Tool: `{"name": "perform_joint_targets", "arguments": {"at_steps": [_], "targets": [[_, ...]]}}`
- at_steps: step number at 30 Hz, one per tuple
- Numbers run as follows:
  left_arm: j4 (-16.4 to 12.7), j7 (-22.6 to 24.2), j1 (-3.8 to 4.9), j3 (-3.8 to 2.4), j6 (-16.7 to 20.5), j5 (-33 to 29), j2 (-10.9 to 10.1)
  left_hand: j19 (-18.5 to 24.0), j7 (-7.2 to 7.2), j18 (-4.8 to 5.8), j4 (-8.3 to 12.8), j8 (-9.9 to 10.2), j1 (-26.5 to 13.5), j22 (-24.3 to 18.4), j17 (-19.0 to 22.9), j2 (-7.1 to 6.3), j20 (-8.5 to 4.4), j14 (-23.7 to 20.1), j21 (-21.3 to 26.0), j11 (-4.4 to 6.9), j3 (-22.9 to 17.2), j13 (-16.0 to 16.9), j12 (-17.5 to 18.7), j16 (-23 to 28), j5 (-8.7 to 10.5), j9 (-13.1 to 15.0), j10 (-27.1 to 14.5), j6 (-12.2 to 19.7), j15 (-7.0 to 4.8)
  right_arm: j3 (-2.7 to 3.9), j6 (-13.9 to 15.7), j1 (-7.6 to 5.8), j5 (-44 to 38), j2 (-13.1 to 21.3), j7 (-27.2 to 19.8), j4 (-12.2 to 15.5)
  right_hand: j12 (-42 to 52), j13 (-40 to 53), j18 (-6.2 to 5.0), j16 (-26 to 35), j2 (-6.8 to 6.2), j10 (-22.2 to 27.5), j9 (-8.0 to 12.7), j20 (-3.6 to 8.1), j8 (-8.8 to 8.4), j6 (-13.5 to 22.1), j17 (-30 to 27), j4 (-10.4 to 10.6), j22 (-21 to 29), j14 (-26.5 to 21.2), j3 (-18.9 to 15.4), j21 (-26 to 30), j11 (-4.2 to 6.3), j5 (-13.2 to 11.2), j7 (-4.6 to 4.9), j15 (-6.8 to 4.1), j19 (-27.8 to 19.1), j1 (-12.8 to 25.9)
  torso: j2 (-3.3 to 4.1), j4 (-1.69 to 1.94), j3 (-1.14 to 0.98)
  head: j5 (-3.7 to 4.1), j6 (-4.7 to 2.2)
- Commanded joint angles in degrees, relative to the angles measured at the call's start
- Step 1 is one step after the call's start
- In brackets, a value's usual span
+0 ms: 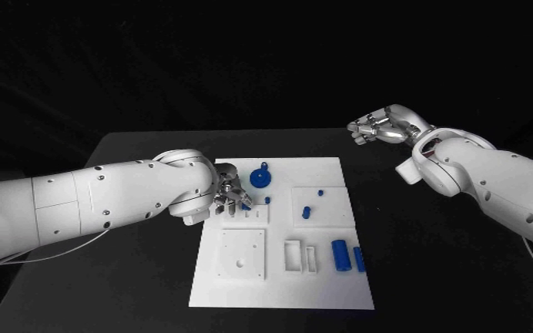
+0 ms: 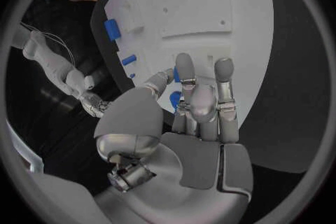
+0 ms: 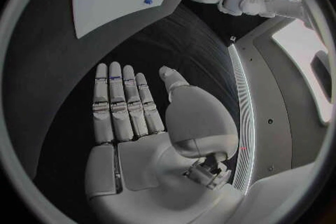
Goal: Assemble the parts on the task board
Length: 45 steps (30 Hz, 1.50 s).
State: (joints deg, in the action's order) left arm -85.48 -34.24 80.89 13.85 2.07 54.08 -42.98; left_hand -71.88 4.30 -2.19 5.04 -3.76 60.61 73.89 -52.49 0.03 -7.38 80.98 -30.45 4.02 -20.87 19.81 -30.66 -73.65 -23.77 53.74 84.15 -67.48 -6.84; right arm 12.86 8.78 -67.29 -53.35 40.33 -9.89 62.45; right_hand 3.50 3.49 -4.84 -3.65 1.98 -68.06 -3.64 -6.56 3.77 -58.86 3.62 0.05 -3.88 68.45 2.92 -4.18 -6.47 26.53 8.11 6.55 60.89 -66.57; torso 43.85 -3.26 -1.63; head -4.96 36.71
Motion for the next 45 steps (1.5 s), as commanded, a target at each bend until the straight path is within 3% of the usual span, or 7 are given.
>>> {"name": "perform_joint_targets", "arguments": {"at_steps": [1, 19, 23, 36, 45], "targets": [[0.2, 0.4, -0.15, -0.01, -1.6, 0.9, 0.4, -0.4, -5.85, -0.08, 6.0, -0.1, 0.1, 0.9, -0.1, 0.92, 0.17, 0.4, 1.0, 0.40, -5.7, -0.1, 0.0, 0.4, 0.12, -0.3, 2.7, -7.7, 0.20, 0.05, 0.6, -0.01, -0.5, -0.1, 0.7, 0.2, -0.1, -0.1, -0.44, 0.1, -0.65, 0.5, 0.1, -0.06, -0.23, 0.3, -0.1, 0.0, 0.0, -0.5, 0.7, -0.3, 0.07, 0.4, 0.05, -0.13, -0.4, 0.0, 0.02, 0.03, 0.02, 0.16, -0.17], [0.9, 0.1, -1.17, -0.01, -1.7, 2.4, 1.2, -0.8, -5.89, 0.05, 6.0, -0.2, 0.4, 1.8, -0.4, 1.13, 0.13, 0.5, 2.2, 0.38, -5.4, 0.0, -0.2, 0.4, 1.11, -0.6, 2.7, -7.9, 0.18, 0.05, -0.1, 0.00, -0.2, -0.1, 1.5, 0.7, -0.1, -0.1, -0.42, 0.1, -1.00, 0.6, 0.1, -0.09, -0.22, 0.4, -0.1, 0.3, 0.0, -0.6, 1.8, -0.3, 0.05, 1.1, 0.04, -0.11, -0.5, 0.2, 0.00, 0.09, 0.09, 0.28, 0.37], [0.9, -0.1, -1.22, -0.01, -2.0, 2.7, 1.1, -0.8, -5.89, 0.05, 6.0, -0.2, 0.4, 1.8, -0.4, 1.13, 0.13, 0.5, 2.2, 0.38, -5.4, 0.0, -0.2, 0.4, 1.11, -0.6, 2.7, -7.9, 0.18, 0.05, -0.4, 0.01, -0.1, -0.1, 1.5, 0.7, -0.2, -0.1, -0.42, 0.1, -1.12, 0.7, 0.1, -0.10, -0.23, 0.4, -0.1, 0.3, 0.0, -0.6, 2.0, -0.3, 0.03, 1.2, 0.07, -0.09, -0.6, 0.3, 0.01, 0.08, 0.09, 0.12, 0.09], [0.7, -1.1, -1.37, -0.01, -2.9, 3.8, 1.0, -1.0, -5.85, 0.01, 6.0, -0.1, 0.6, 1.9, -0.3, 1.10, 0.14, 0.4, 2.6, 0.32, -5.4, -0.1, -0.1, 0.6, 0.58, -0.6, 2.7, -7.9, 0.19, 0.05, -1.4, 0.12, 0.0, -0.4, 1.4, 0.5, -0.2, -0.1, -0.40, 0.1, -1.28, 0.8, 0.1, -0.14, -0.21, 0.5, -0.1, 0.4, 0.0, -0.7, 2.4, -0.2, -0.03, 2.0, 0.09, -0.01, -0.7, 0.3, -0.02, 0.02, 0.08, -0.19, 0.32], [0.7, -1.4, -1.40, -0.01, -3.5, 3.9, 1.0, -1.0, -5.85, 0.01, 6.0, -0.1, 0.6, 1.9, -0.3, 1.10, 0.14, 0.4, 2.6, 0.32, -5.4, -0.1, -0.1, 0.6, 0.58, -0.6, 2.7, -7.9, 0.19, 0.05, -2.0, 0.18, 0.0, -0.5, 1.3, 0.3, -0.2, -0.1, -0.40, 0.1, -1.43, 0.9, 0.1, -0.19, -0.22, 0.6, -0.1, 0.4, 0.0, -0.9, 2.6, -0.2, -0.08, 2.2, 0.13, 0.01, -0.8, 0.4, 0.00, 0.01, 0.08, -0.18, 0.03]]}}
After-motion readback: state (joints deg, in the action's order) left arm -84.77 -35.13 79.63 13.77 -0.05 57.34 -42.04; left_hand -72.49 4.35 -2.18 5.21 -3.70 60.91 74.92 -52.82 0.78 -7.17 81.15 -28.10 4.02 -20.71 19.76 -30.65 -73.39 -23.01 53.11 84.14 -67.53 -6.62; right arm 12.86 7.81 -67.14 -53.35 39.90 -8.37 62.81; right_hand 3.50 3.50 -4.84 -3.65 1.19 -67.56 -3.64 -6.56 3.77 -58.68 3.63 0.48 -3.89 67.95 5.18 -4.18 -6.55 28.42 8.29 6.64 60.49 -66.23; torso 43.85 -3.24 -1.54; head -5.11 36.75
